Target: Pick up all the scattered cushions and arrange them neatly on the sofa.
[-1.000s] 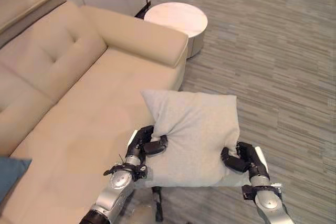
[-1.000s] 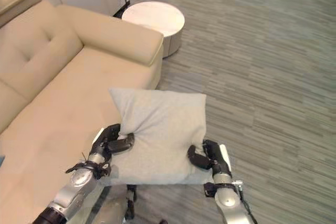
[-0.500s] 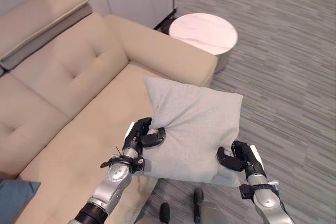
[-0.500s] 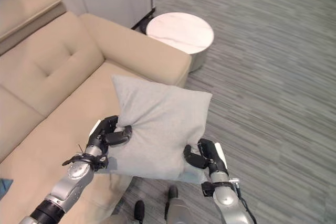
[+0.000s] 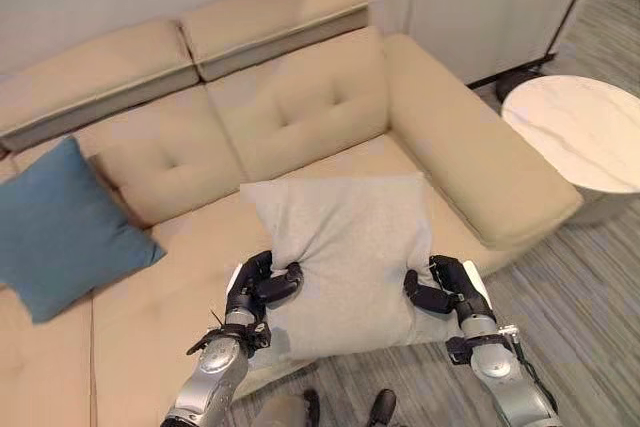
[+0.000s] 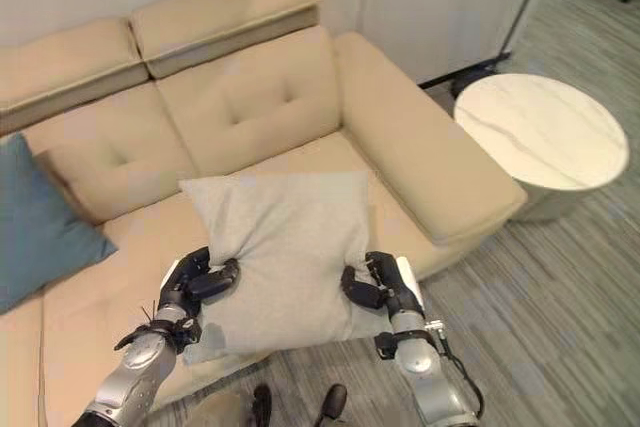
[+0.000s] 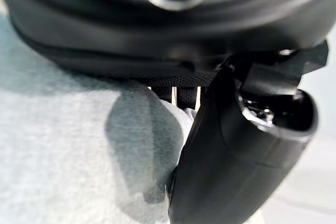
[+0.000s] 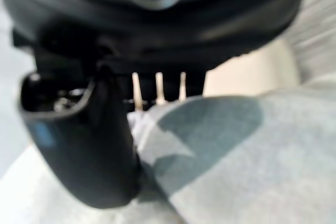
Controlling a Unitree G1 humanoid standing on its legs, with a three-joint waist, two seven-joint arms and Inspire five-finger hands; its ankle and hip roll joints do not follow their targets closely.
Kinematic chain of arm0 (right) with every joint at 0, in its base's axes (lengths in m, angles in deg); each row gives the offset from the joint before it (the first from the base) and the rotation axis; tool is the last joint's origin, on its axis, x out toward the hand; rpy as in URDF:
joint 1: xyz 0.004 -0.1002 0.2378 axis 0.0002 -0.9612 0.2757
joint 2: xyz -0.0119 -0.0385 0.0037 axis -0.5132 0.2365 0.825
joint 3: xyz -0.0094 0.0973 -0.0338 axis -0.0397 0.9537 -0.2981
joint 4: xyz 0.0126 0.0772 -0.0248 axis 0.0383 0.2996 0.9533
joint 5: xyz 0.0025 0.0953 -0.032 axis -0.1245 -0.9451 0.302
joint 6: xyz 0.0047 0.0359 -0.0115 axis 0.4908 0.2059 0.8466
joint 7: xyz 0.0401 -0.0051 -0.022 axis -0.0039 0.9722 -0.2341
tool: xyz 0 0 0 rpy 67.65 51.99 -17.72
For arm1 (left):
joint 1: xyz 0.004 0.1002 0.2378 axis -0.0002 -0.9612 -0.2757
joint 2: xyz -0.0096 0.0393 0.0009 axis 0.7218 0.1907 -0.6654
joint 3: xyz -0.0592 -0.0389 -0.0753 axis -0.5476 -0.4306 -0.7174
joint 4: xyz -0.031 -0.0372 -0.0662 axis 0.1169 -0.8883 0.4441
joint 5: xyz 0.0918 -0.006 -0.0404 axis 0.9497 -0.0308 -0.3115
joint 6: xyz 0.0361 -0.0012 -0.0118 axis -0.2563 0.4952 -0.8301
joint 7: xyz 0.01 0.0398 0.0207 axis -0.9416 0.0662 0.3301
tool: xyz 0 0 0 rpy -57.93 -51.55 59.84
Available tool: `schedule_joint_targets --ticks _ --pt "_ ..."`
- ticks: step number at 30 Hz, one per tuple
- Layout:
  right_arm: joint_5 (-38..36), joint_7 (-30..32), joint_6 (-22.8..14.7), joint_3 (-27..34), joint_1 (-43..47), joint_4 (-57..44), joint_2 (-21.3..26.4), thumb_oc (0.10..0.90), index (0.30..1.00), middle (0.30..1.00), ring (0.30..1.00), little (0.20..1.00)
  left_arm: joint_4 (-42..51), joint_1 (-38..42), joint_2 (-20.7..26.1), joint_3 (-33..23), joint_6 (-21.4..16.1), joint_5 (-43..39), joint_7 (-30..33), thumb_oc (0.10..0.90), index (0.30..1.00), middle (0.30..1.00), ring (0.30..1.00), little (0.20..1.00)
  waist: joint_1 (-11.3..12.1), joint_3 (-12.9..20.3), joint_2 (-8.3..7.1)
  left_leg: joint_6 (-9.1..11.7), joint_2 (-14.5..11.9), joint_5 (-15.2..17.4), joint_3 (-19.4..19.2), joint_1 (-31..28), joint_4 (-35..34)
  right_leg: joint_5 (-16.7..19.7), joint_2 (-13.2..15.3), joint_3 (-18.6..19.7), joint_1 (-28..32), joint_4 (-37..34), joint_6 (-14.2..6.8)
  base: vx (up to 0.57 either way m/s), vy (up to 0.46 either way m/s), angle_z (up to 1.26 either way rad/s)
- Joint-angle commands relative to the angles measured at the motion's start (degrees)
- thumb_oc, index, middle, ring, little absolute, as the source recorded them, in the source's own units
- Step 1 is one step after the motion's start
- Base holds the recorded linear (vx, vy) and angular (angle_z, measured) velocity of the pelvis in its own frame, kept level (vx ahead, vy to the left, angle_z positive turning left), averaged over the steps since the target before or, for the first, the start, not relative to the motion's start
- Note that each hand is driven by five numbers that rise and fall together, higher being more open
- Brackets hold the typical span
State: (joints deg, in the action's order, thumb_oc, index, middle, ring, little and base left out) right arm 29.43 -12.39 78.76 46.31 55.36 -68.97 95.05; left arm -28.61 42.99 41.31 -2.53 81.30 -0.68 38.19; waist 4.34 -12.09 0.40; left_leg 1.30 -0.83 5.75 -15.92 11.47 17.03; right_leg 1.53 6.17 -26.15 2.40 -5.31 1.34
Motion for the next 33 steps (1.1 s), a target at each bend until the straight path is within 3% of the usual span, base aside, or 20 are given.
schedule_joint_targets --ticks 1,4,7,8,9,10,11,12,13,14,16,17,19,21,24,25,28,30,33 --pt "1.1 -0.2 -9.1 -3.5 4.9 -12.6 -2.4 0.4 0.3 0.3 0.3 0.3 12.1 8.8 -2.7 4.9 -8.2 1.5 -3.4 0.4 0.3 0.3 0.3 0.3 -1.2 6.0 0.42 -0.2 -2.0 -2.3 -4.0 -0.6 -5.9 -7.0 -1.6 1.6 5.3 1.4 -7.6 0.26 0.036 0.47" --pt "1.3 -0.4 -9.1 -4.0 4.8 -12.3 -3.2 0.4 0.3 0.3 0.3 0.3 12.6 8.4 -2.4 4.6 -8.0 1.5 -3.2 0.4 0.3 0.3 0.3 0.3 -0.1 6.5 0.19 -0.7 -0.2 -2.0 -0.8 -1.8 -7.3 -7.7 -1.4 1.5 5.7 3.0 -7.8 0.16 0.06 -0.04" --pt "1.7 -1.4 -9.0 -4.8 4.7 -12.1 -4.2 0.4 0.3 0.3 0.3 0.3 13.6 7.1 -1.4 3.7 -7.9 1.0 -2.9 0.4 0.3 0.3 0.3 0.3 1.2 7.8 -0.26 -3.0 1.4 -1.0 0.0 -6.7 -12.1 -9.1 0.5 1.1 5.0 11.8 -9.6 0.19 0.131 -0.12" --pt "1.9 -1.7 -8.8 -4.9 4.9 -12.0 -4.3 0.4 0.3 0.3 0.3 0.3 13.8 6.9 -1.0 3.5 -7.9 0.9 -2.8 0.4 0.3 0.3 0.3 0.3 1.1 7.4 0.18 -3.8 1.0 -2.1 -0.5 -7.4 -12.8 -7.1 1.6 0.3 2.7 16.4 -10.1 0.09 0.096 0.03" --pt "1.8 -1.7 -8.8 -4.9 4.9 -12.0 -4.3 0.4 0.3 0.3 0.3 0.3 13.7 6.8 -1.0 3.5 -7.9 0.9 -2.8 0.4 0.3 0.3 0.3 0.3 1.1 7.6 0.03 -3.6 1.5 -0.9 0.4 -8.0 -13.1 -8.2 1.9 1.2 2.8 17.0 -10.8 0.01 0.091 0.04" --pt "2.0 -2.2 -8.7 -5.2 5.2 -11.9 -4.5 0.4 0.3 0.3 0.3 0.3 13.9 6.6 -0.7 3.1 -8.0 1.0 -2.6 0.4 0.3 0.3 0.3 0.3 0.8 7.0 0.53 -4.6 1.2 -1.9 0.0 -8.5 -13.4 -5.6 3.0 1.1 0.6 21.4 -11.7 0.07 0.084 0.11" --pt "2.0 -2.4 -8.8 -5.3 5.4 -11.8 -4.7 0.4 0.3 0.3 0.3 0.3 14.2 6.5 -0.3 3.0 -8.3 1.1 -2.6 0.4 0.3 0.3 0.3 0.3 0.3 6.4 1.18 -5.3 1.2 -1.7 1.7 -9.7 -14.2 -4.5 3.8 3.7 -3.1 28.7 -13.4 0.03 0.07 0.2" --pt "1.4 -2.6 -9.0 -4.8 5.0 -11.4 -4.8 0.4 0.3 0.3 0.3 0.3 14.2 6.4 -0.2 3.0 -8.6 1.4 -2.6 0.4 0.3 0.3 0.3 0.3 0.0 6.2 1.38 -5.3 1.4 -1.7 3.3 -10.4 -14.5 -5.0 3.6 6.0 -4.5 28.9 -13.3 0.07 0.031 0.33" --pt "1.4 -2.6 -9.0 -4.8 5.0 -11.4 -4.7 0.4 0.3 0.3 0.3 0.3 14.2 6.4 -0.3 3.0 -8.6 1.4 -2.6 0.4 0.3 0.3 0.3 0.3 0.0 6.2 1.36 -5.3 1.4 -1.7 3.3 -10.4 -14.5 -5.1 3.6 6.0 -4.5 28.9 -13.3 0.09 -0.061 0.65" --pt "0.0 -2.6 -9.0 -3.8 5.4 -10.7 -4.5 0.4 0.3 0.3 0.3 0.3 14.2 6.2 -0.7 2.9 -8.8 0.7 -3.2 0.4 0.3 0.3 0.3 0.3 0.2 6.3 1.58 -5.0 1.6 -1.8 5.5 -11.1 -15.0 -6.7 3.8 8.4 -4.5 24.8 -11.9 0.05 -0.058 0.82" --pt "-0.3 -2.4 -9.2 -3.4 5.7 -10.4 -4.4 0.4 0.3 0.3 0.3 0.3 14.0 6.1 -0.8 2.8 -9.0 0.7 -3.3 0.4 0.3 0.3 0.3 0.3 0.3 6.5 1.76 -4.6 1.3 -1.9 6.5 -10.9 -15.2 -6.6 4.1 9.6 -4.8 21.8 -11.3 0.09 -0.144 0.77" --pt "-1.1 -2.0 -9.2 -2.1 5.8 -10.0 -4.1 0.4 0.3 0.3 0.3 0.3 13.5 6.1 -1.1 2.6 -9.0 0.6 -3.8 0.4 0.3 0.3 0.3 0.3 -0.1 6.6 1.73 -4.2 1.6 -1.4 9.7 -11.8 -15.7 -5.8 4.4 14.9 -5.9 16.4 -11.0 0.18 -0.226 0.53" --pt "-2.3 -1.8 -9.2 -0.2 5.4 -9.3 -3.3 0.4 0.3 0.3 0.3 0.3 13.0 6.1 -1.4 2.3 -9.4 0.9 -3.8 0.4 0.3 0.3 0.3 0.3 -0.8 6.9 1.32 -3.6 2.0 -1.5 13.0 -12.4 -16.4 -2.9 4.5 21.0 -6.8 12.6 -12.0 0.16 -0.191 0.69" --pt "-3.0 -1.7 -9.3 0.7 5.5 -8.9 -2.8 0.4 0.3 0.3 0.3 0.3 12.7 6.2 -1.4 2.2 -9.4 1.2 -3.7 0.4 0.3 0.3 0.3 0.3 -1.0 6.9 1.1 -3.2 1.9 -1.4 14.0 -12.8 -16.7 -1.5 4.8 21.6 -6.8 11.3 -12.3 0.09 -0.171 1.0" --pt "-6.0 -2.5 -9.6 3.1 4.9 -6.9 -1.8 0.4 0.3 0.3 0.3 0.3 11.8 6.5 -1.2 1.3 -9.1 1.7 -3.6 0.4 0.3 0.3 0.3 0.3 -0.9 8.3 -0.41 -1.2 0.6 -1.7 15.4 -13.9 -18.0 -0.7 4.6 18.0 -3.6 6.9 -12.2 0.15 -0.319 0.69" --pt "-6.0 -2.5 -9.6 3.1 4.9 -6.8 -1.8 0.4 0.3 0.3 0.3 0.3 11.8 6.5 -1.3 1.4 -9.1 1.8 -3.6 0.4 0.3 0.3 0.3 0.3 -1.0 8.3 -0.38 -1.2 0.6 -1.7 15.5 -14.0 -18.0 -0.7 4.6 17.9 -3.5 6.8 -12.2 0.07 -0.214 0.54" --pt "-9.3 -2.3 -10.4 6.7 3.7 -5.7 -0.2 0.4 0.3 0.3 0.3 0.3 11.7 7.0 -1.9 1.2 -8.8 1.8 -3.8 0.4 0.3 0.3 0.3 0.3 -1.5 8.3 -1.13 2.1 -2.1 -3.4 18.1 -13.2 -18.9 -1.3 1.8 14.7 -0.4 2.0 -10.8 0.07 -0.39 0.47" --pt "-10.0 -2.3 -10.5 7.4 3.4 -5.8 0.3 0.4 0.3 0.3 0.3 0.3 11.7 7.1 -2.1 1.3 -8.6 1.7 -4.0 0.4 0.3 0.3 0.3 0.3 -2.0 8.1 -1.07 2.5 -2.7 -3.6 18.5 -12.6 -18.6 -1.4 1.6 13.3 0.4 0.9 -10.5 0.0 -0.175 0.79" --pt "-11.4 -1.3 -10.6 9.5 3.2 -7.2 1.6 0.4 0.3 0.3 0.3 0.3 11.9 8.5 -3.3 1.9 -8.2 2.1 -3.7 0.4 0.3 0.3 0.3 0.3 -3.5 6.5 -1.01 3.6 -3.8 -5.2 15.2 -8.8 -16.0 -2.3 1.4 9.8 1.0 0.3 -9.6 -0.06 -0.16 0.66"
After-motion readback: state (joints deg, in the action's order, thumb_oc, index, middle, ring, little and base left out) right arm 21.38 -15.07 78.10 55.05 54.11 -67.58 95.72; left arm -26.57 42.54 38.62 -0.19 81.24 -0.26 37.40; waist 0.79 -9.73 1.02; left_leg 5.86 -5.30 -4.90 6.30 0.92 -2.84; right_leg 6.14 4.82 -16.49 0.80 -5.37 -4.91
